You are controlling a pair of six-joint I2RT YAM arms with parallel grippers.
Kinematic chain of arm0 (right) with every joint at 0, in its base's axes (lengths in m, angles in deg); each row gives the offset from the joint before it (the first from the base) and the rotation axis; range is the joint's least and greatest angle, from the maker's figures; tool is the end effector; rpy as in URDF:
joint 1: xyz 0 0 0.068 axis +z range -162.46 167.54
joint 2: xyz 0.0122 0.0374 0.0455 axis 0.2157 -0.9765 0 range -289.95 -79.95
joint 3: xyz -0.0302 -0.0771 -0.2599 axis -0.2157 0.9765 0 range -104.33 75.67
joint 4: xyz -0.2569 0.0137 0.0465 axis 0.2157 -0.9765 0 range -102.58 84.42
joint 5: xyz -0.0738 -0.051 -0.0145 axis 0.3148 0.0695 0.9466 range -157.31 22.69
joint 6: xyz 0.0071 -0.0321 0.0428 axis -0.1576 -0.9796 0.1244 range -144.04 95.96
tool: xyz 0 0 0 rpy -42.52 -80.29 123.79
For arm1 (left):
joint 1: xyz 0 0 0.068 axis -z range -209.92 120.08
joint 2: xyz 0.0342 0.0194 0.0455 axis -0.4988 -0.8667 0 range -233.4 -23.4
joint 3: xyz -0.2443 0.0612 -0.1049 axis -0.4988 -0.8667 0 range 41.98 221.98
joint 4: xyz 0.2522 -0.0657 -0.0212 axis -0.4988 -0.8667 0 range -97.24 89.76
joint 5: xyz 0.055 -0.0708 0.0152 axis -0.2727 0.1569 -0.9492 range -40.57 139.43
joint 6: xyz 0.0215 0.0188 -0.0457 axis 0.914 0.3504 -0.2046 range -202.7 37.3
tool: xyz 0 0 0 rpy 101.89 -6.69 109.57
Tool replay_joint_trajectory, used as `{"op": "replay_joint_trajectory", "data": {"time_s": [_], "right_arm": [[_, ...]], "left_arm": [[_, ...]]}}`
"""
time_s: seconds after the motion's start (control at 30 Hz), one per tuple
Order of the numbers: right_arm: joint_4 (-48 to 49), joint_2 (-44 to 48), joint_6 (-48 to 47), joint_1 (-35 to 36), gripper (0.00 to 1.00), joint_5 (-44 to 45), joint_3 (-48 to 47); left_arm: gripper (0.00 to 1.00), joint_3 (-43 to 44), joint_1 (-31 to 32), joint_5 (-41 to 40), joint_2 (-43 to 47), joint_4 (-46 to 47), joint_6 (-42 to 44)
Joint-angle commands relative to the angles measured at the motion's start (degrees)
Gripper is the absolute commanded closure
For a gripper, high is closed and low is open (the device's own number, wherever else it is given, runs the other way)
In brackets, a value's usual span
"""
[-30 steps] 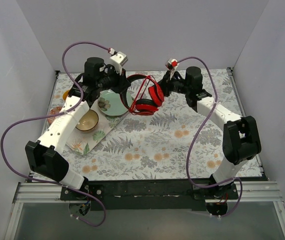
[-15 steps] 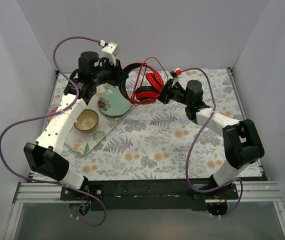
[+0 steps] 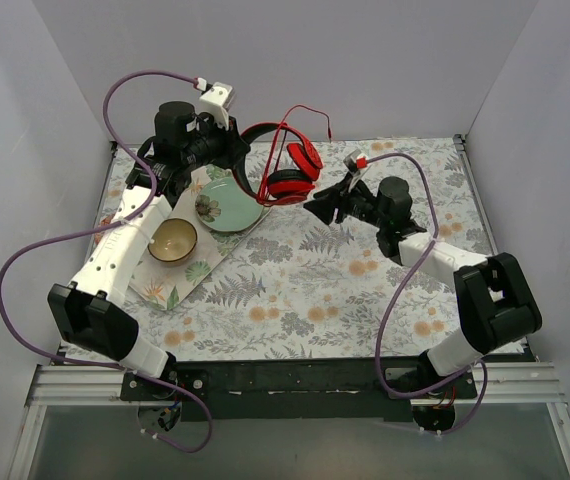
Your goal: Wrap the headphones
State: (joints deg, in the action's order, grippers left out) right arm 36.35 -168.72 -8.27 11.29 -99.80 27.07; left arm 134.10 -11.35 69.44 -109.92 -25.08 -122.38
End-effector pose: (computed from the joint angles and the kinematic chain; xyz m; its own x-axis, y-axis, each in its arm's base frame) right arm 0.3073 0.1562 0.2684 -0.1989 0.1629 -0.9664 -0.8075 0.5315 0.2558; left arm 0.3215 -0.1209 0.4253 -0.6269 -0.4222 -0.6547 0.2667 0.6733 -0.6896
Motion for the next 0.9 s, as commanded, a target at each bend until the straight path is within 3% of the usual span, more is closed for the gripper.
{"op": "replay_joint_trajectory", "data": {"time_s": [0.0, 0.2, 0.37, 0.57, 0.87], "right_arm": [[2.7, 4.8, -3.8, -0.5, 0.42, 3.0, 3.4], [5.8, 11.2, -3.9, -3.6, 0.38, 8.0, 9.0], [4.0, 14.4, -8.2, -3.8, 0.31, 11.7, 5.5], [0.4, 10.1, -5.3, -3.7, 0.26, 10.5, -3.0], [-2.2, 2.4, -1.9, -3.8, 0.30, 15.2, -12.7]], "left_arm": [[1.00, 2.6, -0.1, -2.3, 1.4, 1.7, 3.2], [1.00, 2.5, -0.1, -1.2, 1.9, 0.2, 6.4], [1.00, 3.2, -0.2, 0.7, 1.9, -1.3, 8.0], [1.00, 3.2, -0.1, 1.8, 2.1, -2.2, 8.7], [1.00, 3.5, -0.1, 2.2, 2.9, -2.8, 9.9]]}}
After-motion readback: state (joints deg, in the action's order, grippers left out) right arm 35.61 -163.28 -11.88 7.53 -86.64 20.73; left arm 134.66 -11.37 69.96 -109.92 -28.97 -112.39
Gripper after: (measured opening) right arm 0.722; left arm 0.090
